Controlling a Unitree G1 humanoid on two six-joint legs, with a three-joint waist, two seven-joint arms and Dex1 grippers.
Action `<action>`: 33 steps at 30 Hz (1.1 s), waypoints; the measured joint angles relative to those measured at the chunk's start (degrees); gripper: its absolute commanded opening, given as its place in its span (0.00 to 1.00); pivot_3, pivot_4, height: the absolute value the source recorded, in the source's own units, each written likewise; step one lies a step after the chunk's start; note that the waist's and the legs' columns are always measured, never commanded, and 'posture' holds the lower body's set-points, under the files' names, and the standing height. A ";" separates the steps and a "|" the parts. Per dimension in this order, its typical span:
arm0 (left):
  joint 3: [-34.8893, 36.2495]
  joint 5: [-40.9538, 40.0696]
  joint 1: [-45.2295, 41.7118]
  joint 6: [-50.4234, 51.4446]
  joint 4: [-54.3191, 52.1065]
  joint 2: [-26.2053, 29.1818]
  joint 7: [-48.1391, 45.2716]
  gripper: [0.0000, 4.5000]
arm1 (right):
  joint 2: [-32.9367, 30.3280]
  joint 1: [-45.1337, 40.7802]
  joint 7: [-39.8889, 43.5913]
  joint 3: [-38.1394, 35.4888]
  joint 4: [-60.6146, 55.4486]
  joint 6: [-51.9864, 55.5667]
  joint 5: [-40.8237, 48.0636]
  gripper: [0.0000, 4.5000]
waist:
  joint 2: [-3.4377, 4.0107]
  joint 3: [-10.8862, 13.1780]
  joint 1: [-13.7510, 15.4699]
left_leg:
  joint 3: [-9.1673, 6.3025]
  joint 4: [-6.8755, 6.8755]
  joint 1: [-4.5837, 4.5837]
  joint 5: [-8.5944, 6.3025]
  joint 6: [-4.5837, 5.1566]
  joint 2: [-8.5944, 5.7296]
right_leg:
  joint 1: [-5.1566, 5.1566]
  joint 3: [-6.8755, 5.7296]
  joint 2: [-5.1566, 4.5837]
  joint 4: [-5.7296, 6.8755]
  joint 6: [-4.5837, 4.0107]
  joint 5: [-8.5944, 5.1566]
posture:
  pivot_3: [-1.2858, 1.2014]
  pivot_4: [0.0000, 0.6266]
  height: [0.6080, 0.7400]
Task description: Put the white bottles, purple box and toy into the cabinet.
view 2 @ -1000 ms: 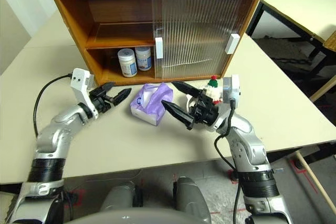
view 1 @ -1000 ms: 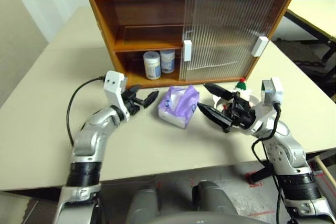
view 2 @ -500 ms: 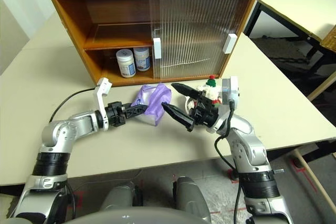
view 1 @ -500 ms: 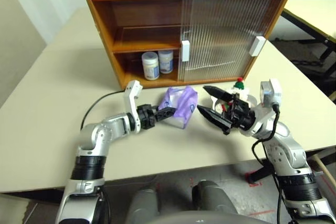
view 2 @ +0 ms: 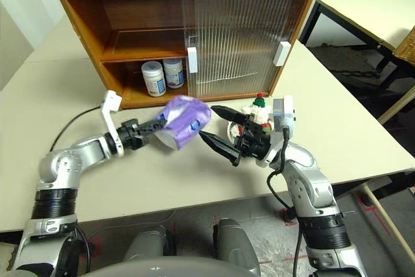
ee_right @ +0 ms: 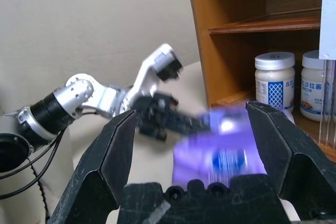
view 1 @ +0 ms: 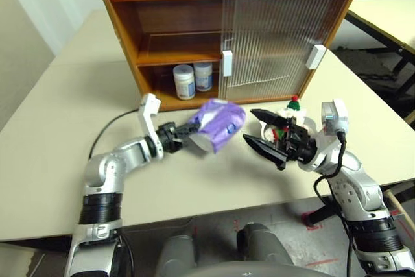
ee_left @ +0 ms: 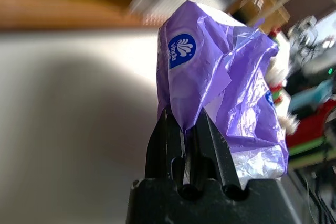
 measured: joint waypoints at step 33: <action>9.46 -2.02 -28.90 -20.29 11.50 -13.97 32.44 0.00 | 6.60 -4.28 0.63 -0.35 5.97 -11.25 -2.50 1.00 | -0.29 0.22 1.34 | -0.12 -0.07 -0.23 -0.03 -0.05 -0.10 | 0.07 -0.06 0.03 -0.47 0.05 0.16 | 0.52 0.00 1.00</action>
